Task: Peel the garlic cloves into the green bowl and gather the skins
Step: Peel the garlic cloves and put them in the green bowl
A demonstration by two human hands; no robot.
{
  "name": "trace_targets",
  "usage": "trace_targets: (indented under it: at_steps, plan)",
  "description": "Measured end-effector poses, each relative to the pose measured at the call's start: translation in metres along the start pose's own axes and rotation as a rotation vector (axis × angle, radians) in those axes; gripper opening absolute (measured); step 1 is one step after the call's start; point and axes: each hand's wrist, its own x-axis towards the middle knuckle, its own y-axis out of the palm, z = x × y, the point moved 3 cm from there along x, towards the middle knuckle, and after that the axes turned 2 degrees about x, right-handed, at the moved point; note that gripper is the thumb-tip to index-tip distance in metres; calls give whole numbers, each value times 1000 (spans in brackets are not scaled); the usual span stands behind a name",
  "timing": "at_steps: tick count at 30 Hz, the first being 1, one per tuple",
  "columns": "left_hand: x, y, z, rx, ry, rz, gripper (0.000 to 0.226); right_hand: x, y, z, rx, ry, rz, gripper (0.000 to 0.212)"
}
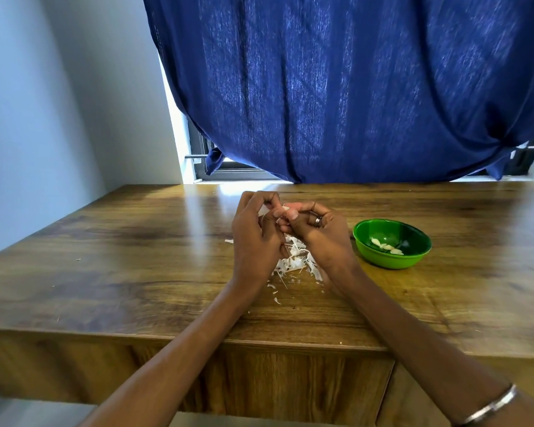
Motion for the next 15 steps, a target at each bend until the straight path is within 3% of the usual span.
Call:
trace_targets:
  at_steps: [15]
  plan:
    - [-4,-6,-7,-115,-163,30,17,-1,-7,4,-61,20,-66,14]
